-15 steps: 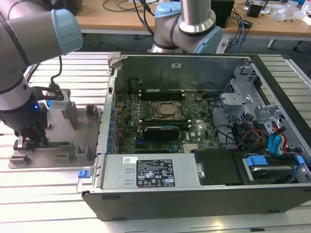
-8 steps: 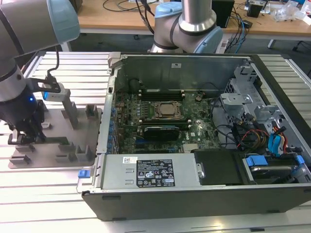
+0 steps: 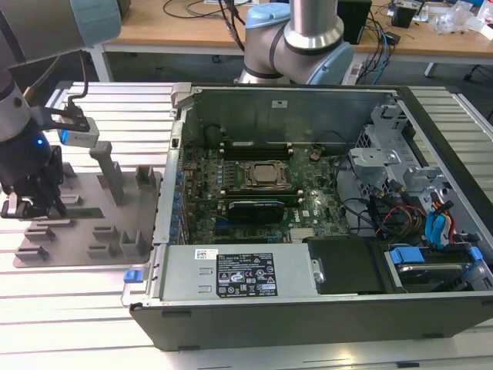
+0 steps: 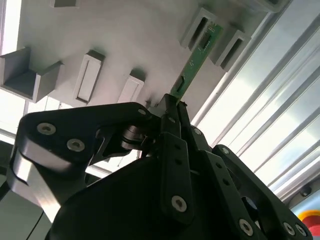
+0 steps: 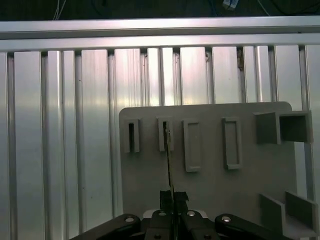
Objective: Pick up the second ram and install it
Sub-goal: 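Pick up the second ram and move it above second insertion slot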
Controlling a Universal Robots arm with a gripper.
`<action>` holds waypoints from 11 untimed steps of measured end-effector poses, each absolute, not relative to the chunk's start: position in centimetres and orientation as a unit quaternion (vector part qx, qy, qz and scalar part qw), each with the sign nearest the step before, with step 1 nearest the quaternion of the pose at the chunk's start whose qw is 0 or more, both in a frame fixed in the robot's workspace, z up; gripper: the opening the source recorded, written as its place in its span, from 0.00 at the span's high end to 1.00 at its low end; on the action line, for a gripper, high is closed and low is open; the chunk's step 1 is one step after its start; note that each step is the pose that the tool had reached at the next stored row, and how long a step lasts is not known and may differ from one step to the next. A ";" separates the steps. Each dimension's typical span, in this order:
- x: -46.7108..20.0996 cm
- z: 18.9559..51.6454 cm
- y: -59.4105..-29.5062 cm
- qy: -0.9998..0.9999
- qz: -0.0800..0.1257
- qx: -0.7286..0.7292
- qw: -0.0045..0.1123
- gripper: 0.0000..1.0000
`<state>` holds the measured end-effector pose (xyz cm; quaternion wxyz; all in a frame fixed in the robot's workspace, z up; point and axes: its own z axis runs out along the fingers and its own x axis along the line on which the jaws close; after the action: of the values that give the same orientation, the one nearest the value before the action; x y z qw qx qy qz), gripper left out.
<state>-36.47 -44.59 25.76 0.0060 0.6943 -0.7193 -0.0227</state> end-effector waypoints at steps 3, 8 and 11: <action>-36.5 26.6 -44.6 -0.719 -0.023 0.694 0.006 0.87; -36.5 28.4 -44.6 -0.719 -0.023 0.694 0.006 0.87; -36.5 29.3 -44.6 -0.719 -0.023 0.694 0.006 0.87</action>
<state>-36.48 -44.59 29.29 0.0060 0.6943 -0.7193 -0.0227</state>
